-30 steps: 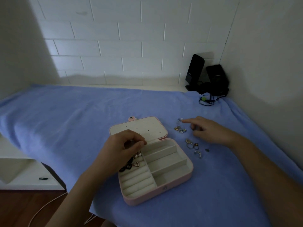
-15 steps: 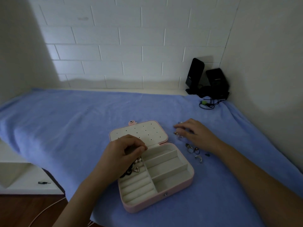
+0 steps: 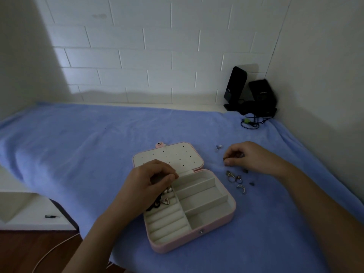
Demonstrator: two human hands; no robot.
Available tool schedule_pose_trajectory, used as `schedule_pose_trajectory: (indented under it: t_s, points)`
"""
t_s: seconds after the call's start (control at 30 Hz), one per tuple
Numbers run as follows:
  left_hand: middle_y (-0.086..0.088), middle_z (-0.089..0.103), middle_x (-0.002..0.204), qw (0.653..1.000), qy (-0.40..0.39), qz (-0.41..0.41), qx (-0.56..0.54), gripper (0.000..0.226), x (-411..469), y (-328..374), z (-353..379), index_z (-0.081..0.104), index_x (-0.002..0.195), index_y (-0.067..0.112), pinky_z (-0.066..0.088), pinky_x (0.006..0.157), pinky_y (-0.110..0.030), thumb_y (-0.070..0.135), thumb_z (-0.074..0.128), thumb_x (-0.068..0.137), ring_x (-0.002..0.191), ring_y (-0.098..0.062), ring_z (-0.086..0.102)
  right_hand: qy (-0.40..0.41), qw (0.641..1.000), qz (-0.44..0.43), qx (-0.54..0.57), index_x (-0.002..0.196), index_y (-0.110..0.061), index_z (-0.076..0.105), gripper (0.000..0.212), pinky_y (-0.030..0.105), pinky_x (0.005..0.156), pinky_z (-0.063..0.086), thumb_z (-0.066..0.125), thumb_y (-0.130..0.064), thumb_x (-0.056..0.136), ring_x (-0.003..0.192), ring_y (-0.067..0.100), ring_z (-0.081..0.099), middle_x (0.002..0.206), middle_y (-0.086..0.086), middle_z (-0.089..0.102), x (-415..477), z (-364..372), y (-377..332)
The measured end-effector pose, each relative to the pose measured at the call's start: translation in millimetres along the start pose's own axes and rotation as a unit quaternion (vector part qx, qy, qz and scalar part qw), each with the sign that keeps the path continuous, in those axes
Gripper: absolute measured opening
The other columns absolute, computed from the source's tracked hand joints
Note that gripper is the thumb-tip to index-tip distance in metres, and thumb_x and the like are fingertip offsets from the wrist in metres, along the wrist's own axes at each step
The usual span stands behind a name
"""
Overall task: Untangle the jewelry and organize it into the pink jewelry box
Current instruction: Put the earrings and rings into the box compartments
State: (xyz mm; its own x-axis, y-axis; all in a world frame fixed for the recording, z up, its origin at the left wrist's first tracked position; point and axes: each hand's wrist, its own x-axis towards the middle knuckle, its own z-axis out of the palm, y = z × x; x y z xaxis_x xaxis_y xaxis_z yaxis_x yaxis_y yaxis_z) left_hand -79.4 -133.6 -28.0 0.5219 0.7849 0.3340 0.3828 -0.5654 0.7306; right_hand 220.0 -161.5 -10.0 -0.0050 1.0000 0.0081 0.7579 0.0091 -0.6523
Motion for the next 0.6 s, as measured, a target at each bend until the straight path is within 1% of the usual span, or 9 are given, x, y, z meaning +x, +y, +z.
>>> schedule_pose_trajectory:
  t_s: [0.1,0.17,0.23,0.33,0.4,0.43,0.5,0.57,0.6]
  points:
    - [0.023,0.064,0.096,1.0,0.0,0.0,-0.003,0.014,0,-2,0,0.072,0.084,0.027,0.045,0.076,-0.009,0.016,0.064,0.086,0.09,0.001,0.061,0.016,1.0,0.0,-0.004,0.078,-0.02,0.064,0.011,0.02,0.07,0.049,0.065,-0.013,0.086,0.072,0.005,0.063,0.077,-0.004,0.069,-2,-5,5]
    - [0.022,0.065,0.095,1.0,0.0,0.0,0.0,0.014,0,-3,0,0.072,0.084,0.028,0.046,0.076,-0.011,0.017,0.064,0.086,0.089,0.0,0.061,0.01,1.0,-0.003,0.002,0.078,-0.02,0.065,0.012,0.016,0.072,0.048,0.066,-0.011,0.086,0.077,0.007,0.065,0.079,-0.004,0.07,-5,-10,7]
    - [0.022,0.065,0.095,1.0,0.001,0.001,0.0,0.013,0,-4,1,0.072,0.084,0.028,0.047,0.077,-0.014,0.018,0.065,0.087,0.089,0.0,0.062,-0.001,1.0,-0.01,-0.001,0.079,-0.022,0.067,0.014,0.014,0.073,0.048,0.067,-0.009,0.085,0.078,0.004,0.065,0.081,-0.005,0.071,-8,-14,7]
    - [0.022,0.065,0.094,1.0,0.002,0.004,-0.006,0.008,1,-4,1,0.071,0.083,0.03,0.048,0.076,-0.015,0.028,0.063,0.084,0.088,-0.001,0.062,-0.052,0.998,-0.003,-0.022,0.082,-0.023,0.072,0.024,0.018,0.078,0.051,0.068,0.0,0.082,0.082,0.006,0.067,0.085,-0.006,0.073,-13,-22,8]
    - [0.022,0.065,0.094,1.0,0.0,0.002,-0.007,0.008,1,-5,1,0.071,0.083,0.03,0.048,0.077,-0.016,0.028,0.063,0.084,0.088,-0.001,0.062,-0.102,0.994,0.014,-0.037,0.086,-0.027,0.072,0.031,0.019,0.08,0.052,0.067,0.003,0.08,0.085,0.003,0.066,0.091,-0.008,0.073,-16,-25,8]
    - [0.022,0.065,0.094,1.0,0.0,0.001,-0.006,0.009,1,-5,1,0.071,0.084,0.029,0.048,0.077,-0.016,0.023,0.065,0.086,0.089,0.0,0.062,-0.112,0.993,0.018,-0.042,0.089,-0.029,0.071,0.031,0.019,0.082,0.051,0.068,0.001,0.081,0.087,0.002,0.065,0.094,-0.009,0.072,-17,-26,7]
    - [0.022,0.065,0.094,1.0,0.001,0.001,0.0,0.014,1,-5,1,0.072,0.084,0.028,0.048,0.077,-0.015,0.017,0.064,0.087,0.089,-0.001,0.062,-0.097,0.995,0.014,-0.034,0.089,-0.03,0.071,0.022,0.021,0.086,0.051,0.07,-0.009,0.082,0.09,0.0,0.065,0.094,-0.011,0.072,-18,-22,1]
    - [0.021,0.065,0.094,1.0,0.001,0.001,-0.002,0.014,1,-4,1,0.071,0.083,0.028,0.048,0.077,-0.016,0.018,0.064,0.087,0.088,-0.002,0.062,-0.07,0.997,0.005,-0.023,0.085,-0.029,0.073,0.011,0.022,0.084,0.052,0.075,-0.021,0.079,0.086,0.001,0.066,0.091,-0.009,0.072,-17,-15,-5]
    - [0.021,0.065,0.093,1.0,0.001,0.002,-0.002,0.012,1,-3,1,0.071,0.084,0.028,0.048,0.077,-0.015,0.02,0.064,0.088,0.088,-0.002,0.062,-0.06,0.998,-0.001,-0.033,0.083,-0.028,0.074,0.009,0.023,0.081,0.052,0.077,-0.023,0.076,0.083,0.001,0.065,0.089,-0.008,0.071,-16,-11,-7]
